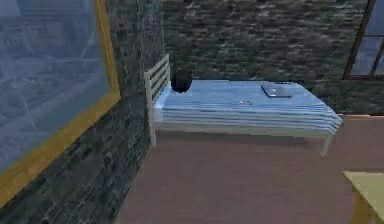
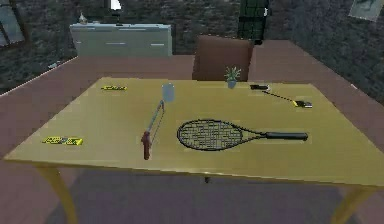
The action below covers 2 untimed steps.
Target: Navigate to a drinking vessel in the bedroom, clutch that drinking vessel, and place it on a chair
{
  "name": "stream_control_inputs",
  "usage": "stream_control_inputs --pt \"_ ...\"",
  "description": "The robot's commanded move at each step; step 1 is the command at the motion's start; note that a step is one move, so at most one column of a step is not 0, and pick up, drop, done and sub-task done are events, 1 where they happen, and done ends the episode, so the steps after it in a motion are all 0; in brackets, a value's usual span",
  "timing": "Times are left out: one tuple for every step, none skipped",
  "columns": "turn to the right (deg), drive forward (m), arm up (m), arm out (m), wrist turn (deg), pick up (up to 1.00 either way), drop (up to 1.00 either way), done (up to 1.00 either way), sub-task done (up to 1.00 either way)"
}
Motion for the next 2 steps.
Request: stream_control_inputs --pt "27.0 0.0 0.0 0.0 0.0 0.0 0.0 0.0 0.0" --pt "0.0 1.0 0.0 0.0 0.0 0.0 0.0 0.0 0.0"
